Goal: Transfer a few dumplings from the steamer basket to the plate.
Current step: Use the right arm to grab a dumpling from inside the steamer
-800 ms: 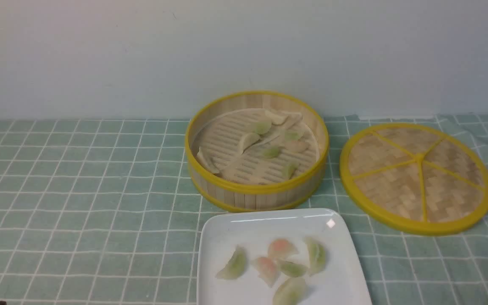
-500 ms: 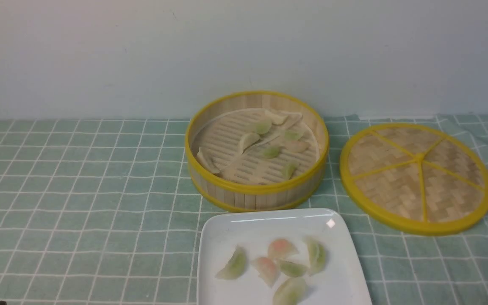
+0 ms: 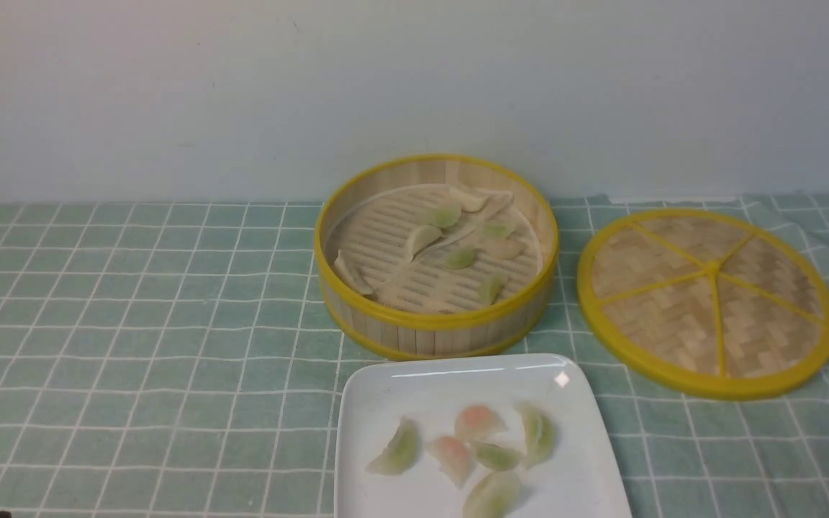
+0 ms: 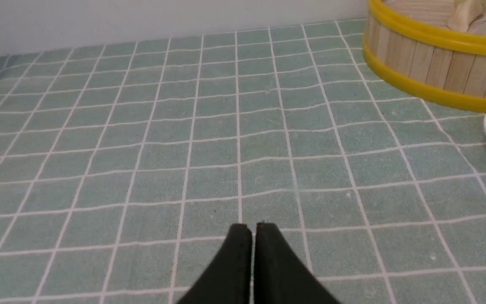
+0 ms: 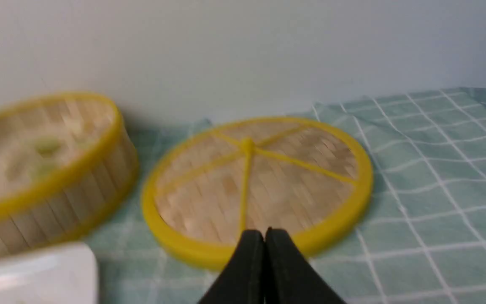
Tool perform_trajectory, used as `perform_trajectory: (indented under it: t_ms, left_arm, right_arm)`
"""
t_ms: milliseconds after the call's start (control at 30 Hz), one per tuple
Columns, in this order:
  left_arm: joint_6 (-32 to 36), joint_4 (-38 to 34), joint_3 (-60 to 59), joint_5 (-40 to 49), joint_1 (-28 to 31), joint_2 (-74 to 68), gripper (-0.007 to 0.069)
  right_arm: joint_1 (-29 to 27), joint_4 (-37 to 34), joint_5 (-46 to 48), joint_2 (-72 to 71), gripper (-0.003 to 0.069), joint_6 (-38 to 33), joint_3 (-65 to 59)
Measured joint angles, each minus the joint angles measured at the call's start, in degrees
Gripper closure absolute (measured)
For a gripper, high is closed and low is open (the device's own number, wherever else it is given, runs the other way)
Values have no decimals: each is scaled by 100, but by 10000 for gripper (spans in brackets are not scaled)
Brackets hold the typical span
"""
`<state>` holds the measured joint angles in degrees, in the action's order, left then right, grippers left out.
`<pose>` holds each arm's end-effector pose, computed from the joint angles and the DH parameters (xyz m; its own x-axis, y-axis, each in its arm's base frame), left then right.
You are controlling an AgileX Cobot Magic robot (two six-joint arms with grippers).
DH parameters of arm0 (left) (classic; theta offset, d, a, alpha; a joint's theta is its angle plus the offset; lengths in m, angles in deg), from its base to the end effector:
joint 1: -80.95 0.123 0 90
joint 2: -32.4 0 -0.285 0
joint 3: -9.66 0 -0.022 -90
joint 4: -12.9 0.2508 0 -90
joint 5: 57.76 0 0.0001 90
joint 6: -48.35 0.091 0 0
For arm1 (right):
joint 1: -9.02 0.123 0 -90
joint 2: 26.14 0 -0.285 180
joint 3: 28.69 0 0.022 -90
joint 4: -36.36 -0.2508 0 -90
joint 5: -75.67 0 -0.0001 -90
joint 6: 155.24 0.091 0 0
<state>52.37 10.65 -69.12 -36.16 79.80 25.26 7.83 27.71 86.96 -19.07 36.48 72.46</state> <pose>0.0525 -0.0024 0.1707 -0.2994 0.0397 -0.9533 0.0439 0.9986 0.0277 0.0561 0.0015 0.1865 -0.1186 0.3478 -0.9300 0.0347 0.9375 0.3462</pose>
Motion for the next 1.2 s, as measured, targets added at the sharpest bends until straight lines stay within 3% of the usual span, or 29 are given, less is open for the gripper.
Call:
perform_trajectory:
  t_ms: [200,467,567,633,667,833,1000,1200]
  left_arm:
    - [0,0,0,0,0,0,631]
    - [0,0,0,0,0,0,631]
    - [0,0,0,0,0,0,631]
    - [0,0,0,0,0,0,631]
    - [0,0,0,0,0,0,631]
    - [0,0,0,0,0,0,631]
    - [0,0,0,0,0,0,631]
    - [0,0,0,0,0,0,631]
  right_arm:
    - [0,-1574,-1347,0,671,677,0]
    - [39,-2021,-1936,0,671,971,142]
    - [166,-1683,-1456,32,671,984,729]
    - [389,-947,-386,542,671,893,1859]
    - [408,-896,-386,542,671,893,1957]
    - [976,80,2419,2723,671,118,4602]
    - [1141,90,4217,4437,671,-966,6201]
    - [1141,-254,4974,5627,671,-1867,7033]
